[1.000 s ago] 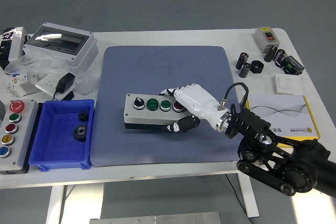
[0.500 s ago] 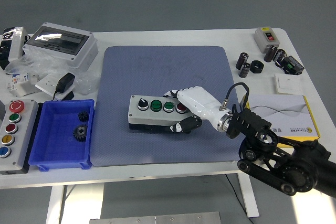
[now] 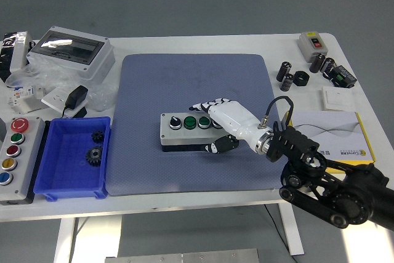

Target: Pick up the button,place it on the desk,press the button,press the button

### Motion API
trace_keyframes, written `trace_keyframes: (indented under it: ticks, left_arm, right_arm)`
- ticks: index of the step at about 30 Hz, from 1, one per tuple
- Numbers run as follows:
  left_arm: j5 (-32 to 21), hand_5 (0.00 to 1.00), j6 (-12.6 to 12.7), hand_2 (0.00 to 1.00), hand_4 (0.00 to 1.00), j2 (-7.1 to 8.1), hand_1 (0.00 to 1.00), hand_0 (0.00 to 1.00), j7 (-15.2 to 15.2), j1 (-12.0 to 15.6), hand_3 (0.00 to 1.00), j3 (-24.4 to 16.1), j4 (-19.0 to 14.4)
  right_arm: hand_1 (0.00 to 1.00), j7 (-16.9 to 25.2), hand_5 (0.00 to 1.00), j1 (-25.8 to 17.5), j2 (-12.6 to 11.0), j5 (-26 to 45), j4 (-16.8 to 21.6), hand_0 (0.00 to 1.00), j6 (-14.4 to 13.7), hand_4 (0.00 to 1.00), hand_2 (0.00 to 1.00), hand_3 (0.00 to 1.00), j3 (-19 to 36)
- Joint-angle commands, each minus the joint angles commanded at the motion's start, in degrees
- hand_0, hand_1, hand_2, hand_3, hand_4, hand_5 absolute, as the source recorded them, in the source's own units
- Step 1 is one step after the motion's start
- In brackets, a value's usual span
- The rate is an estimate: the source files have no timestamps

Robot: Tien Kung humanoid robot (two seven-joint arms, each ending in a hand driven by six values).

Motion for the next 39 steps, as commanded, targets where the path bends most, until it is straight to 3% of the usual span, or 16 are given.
trace_keyframes:
  ticks: [13, 18, 21, 26, 27, 28, 32, 33, 38, 39]
  left_arm:
    - [0.16, 0.478, -0.16, 0.547, 0.659, -0.07, 0.594, 0.625, -0.07, 0.26, 0.605, -0.05, 0.0]
    - [0.1, 0.473, -0.32, 0.546, 0.658, -0.11, 0.594, 0.625, -0.24, 0.21, 0.605, 0.14, 0.0]
    - [-0.33, 0.47, -0.28, 0.546, 0.657, -0.1, 0.594, 0.626, -0.41, 0.29, 0.605, 0.22, 0.0]
    - [-0.02, 0.47, -0.2, 0.546, 0.657, -0.19, 0.594, 0.626, 0.17, 0.82, 0.605, -0.6, 0.0]
    - [-0.02, 0.458, -0.2, 0.545, 0.659, -0.19, 0.594, 0.625, 0.21, 0.86, 0.603, -0.66, 0.0]
    - [-0.01, 0.458, -0.2, 0.545, 0.659, -0.17, 0.594, 0.625, 0.21, 0.87, 0.603, -0.7, 0.0]
    - [-0.3, 0.458, -0.29, 0.545, 0.659, -0.15, 0.594, 0.625, -0.14, 0.57, 0.603, -0.23, 0.0]
    - [-0.58, 0.451, -0.31, 0.544, 0.666, -0.13, 0.594, 0.625, -0.32, 0.48, 0.604, 0.1, 0.0]
    - [-1.14, 0.451, -0.38, 0.544, 0.666, -0.15, 0.594, 0.625, -0.47, 0.34, 0.604, 0.7, 0.0]
    - [-1.18, 0.454, -0.38, 0.544, 0.669, -0.15, 0.595, 0.626, -0.42, 0.38, 0.604, 0.69, 0.0]
  right_arm:
    - [0.815, 1.85, 0.138, -0.97, -4.07, 6.78, 5.43, 0.886, 3.85, 0.764, 0.828, 0.884, 3.51]
    - [0.814, 3.89, 0.153, -3.34, -6.95, 10.56, 10.38, 0.887, 8.82, 0.78, 0.829, 0.886, 7.7]
    - [0.822, 3.53, 0.174, -6.99, -10.59, 15.72, 15.26, 0.892, 12.74, 0.8, 0.842, 0.919, 12.51]
    - [0.822, -2.68, 0.174, -7.94, -14.84, 20.97, 21.96, 0.892, 18.19, 0.8, 0.842, 0.919, 19.68]
    - [0.888, -4.07, 0.214, -7.17, -15.15, 20.93, 23.0, 0.956, 19.44, 0.804, 0.905, 0.998, 20.74]
    - [0.888, -5.71, 0.214, -6.29, -15.34, 21.36, 24.12, 0.956, 20.96, 0.804, 0.905, 0.998, 21.84]
    - [0.888, -11.2, 0.214, -2.33, -14.36, 22.31, 25.02, 0.956, 25.98, 0.804, 0.905, 0.998, 21.71]
    - [0.878, -12.48, 0.275, -1.46, -13.93, 22.49, 24.7, 0.899, 27.09, 0.786, 0.878, 0.998, 21.0]
    - [0.878, -17.26, 0.275, 0.93, -12.47, 22.75, 23.38, 0.899, 30.32, 0.786, 0.878, 0.998, 18.22]
    - [0.143, -17.72, 0.52, 1.13, -12.34, 22.87, 23.31, 0.032, 30.68, 0.663, 0.236, 0.705, 18.02]
